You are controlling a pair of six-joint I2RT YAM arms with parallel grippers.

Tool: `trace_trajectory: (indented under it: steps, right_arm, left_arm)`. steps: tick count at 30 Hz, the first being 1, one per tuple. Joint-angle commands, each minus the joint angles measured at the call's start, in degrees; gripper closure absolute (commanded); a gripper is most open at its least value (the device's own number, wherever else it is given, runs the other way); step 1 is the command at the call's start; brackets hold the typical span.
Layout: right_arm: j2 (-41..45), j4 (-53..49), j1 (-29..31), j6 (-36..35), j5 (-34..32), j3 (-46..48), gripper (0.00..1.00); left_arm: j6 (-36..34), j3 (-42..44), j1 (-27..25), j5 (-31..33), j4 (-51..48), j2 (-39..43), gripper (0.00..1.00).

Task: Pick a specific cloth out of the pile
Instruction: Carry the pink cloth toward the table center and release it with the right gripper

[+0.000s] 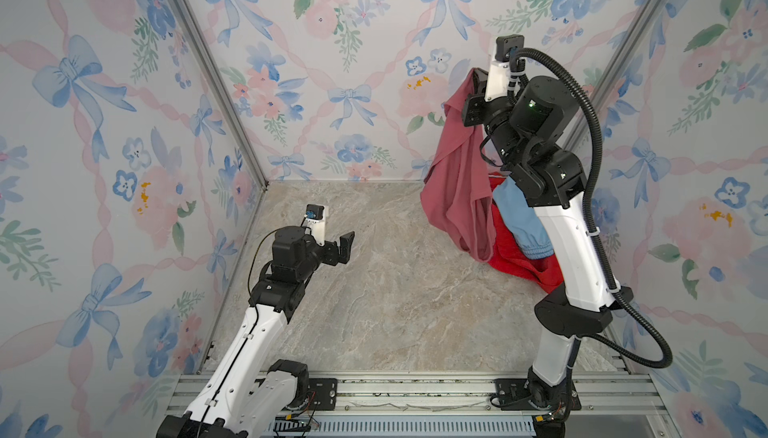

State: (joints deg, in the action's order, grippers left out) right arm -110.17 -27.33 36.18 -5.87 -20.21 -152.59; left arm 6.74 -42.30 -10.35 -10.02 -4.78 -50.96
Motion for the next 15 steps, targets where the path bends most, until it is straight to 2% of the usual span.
trace_trajectory:
  steps: [1,4,7,11,12,13,15]
  right_arm:
    - [-6.47,1.69,2.32,12.67,11.11,1.46,1.0]
    - [-12.61,5.19,4.8,16.29,12.75,-0.14,1.0]
    - [-17.82,6.29,6.71,20.81,15.22,-1.36,1.0]
    - [-18.68,14.25,9.06,23.91,17.43,8.81,1.0]
    - [-19.04,15.02,9.32,24.12,18.41,10.39,0.82]
    - [-19.45,14.47,9.57,24.27,19.46,11.14,0.57]
    - [-19.63,11.22,9.55,24.42,20.07,11.46,0.27]
  left_arm:
    - [1.72,1.76,0.43,2.83,-2.3,3.88,0.02]
    - [5.16,0.87,0.5,10.09,-9.14,7.2,0.02]
    - [8.02,0.56,0.55,14.26,-14.25,9.89,0.02]
    - [9.9,0.86,0.68,15.72,-15.29,11.37,0.02]
    - [10.23,1.07,0.77,15.63,-15.27,11.04,0.02]
    - [10.55,1.04,0.77,15.5,-15.18,10.4,0.02]
    - [10.75,0.7,0.78,14.89,-15.18,8.67,0.02]
